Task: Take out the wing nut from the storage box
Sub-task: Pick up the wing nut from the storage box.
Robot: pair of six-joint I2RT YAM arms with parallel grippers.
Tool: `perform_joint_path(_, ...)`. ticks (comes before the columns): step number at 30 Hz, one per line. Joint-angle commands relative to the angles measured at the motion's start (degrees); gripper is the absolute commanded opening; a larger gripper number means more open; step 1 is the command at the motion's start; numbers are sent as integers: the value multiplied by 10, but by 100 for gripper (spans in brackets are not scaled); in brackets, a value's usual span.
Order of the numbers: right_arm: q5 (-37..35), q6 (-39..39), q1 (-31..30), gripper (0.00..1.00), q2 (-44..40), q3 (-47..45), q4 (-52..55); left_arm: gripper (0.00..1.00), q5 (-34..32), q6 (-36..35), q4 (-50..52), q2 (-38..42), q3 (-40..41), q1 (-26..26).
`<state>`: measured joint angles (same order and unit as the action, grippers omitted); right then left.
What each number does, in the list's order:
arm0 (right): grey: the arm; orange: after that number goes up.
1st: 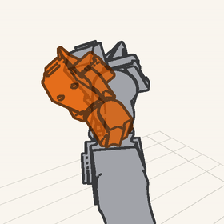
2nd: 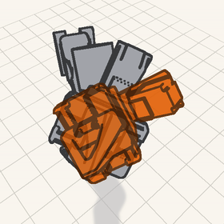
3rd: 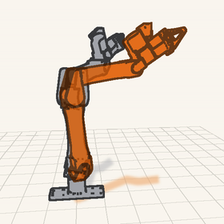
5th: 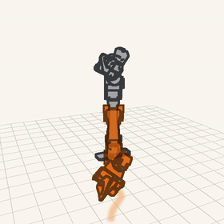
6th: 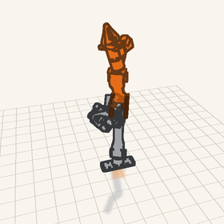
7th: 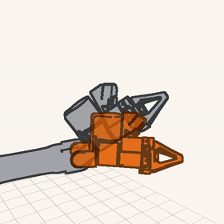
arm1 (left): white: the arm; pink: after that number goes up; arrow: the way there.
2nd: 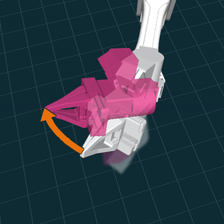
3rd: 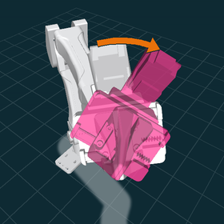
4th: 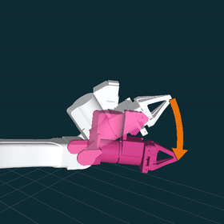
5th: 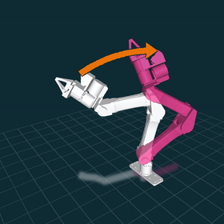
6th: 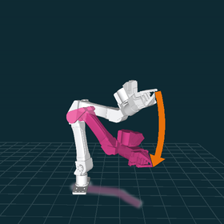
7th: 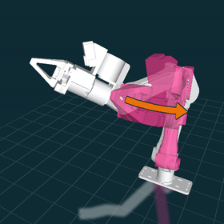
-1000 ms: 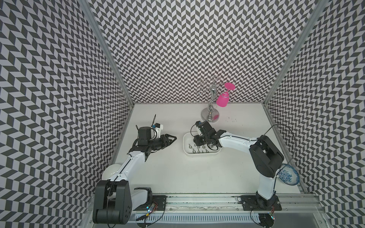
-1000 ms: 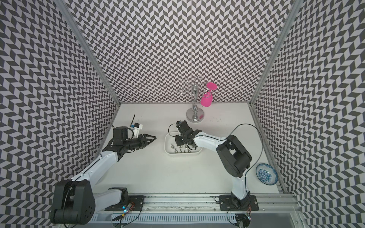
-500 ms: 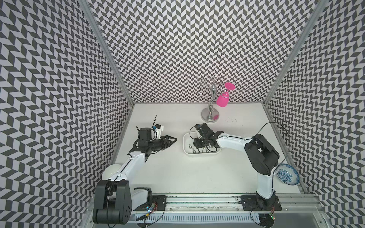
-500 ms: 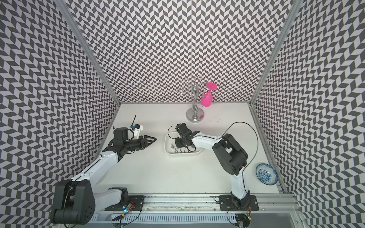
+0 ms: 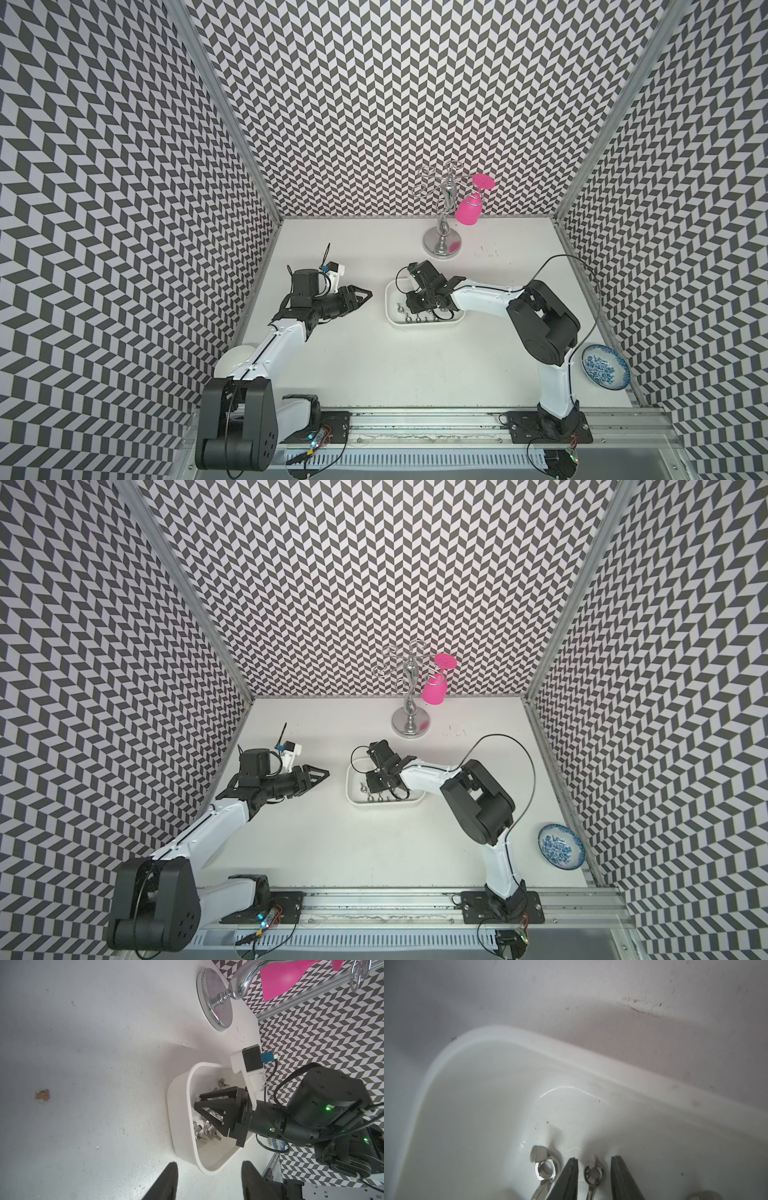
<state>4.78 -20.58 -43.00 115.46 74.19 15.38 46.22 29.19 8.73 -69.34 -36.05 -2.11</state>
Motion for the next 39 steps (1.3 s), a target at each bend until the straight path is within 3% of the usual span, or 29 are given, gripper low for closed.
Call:
perform_joint_path(1, -8, 2, -4, 29, 21, 13, -1, 53, 7, -11, 5, -3, 2, 3)
perform_joint_path(16, -37, 14, -2, 29, 39, 74, 20, 53, 8, -16, 10, -1, -3, 4)
perform_joint_path(26, -46, 17, 0, 36, 29, 102, 52, 53, 9, -15, 12, 4, -4, 5)
perform_joint_path(39, 27, 39, -33, 36, -24, 59, 29, 53, 16, -11, 10, 4, 2, 4)
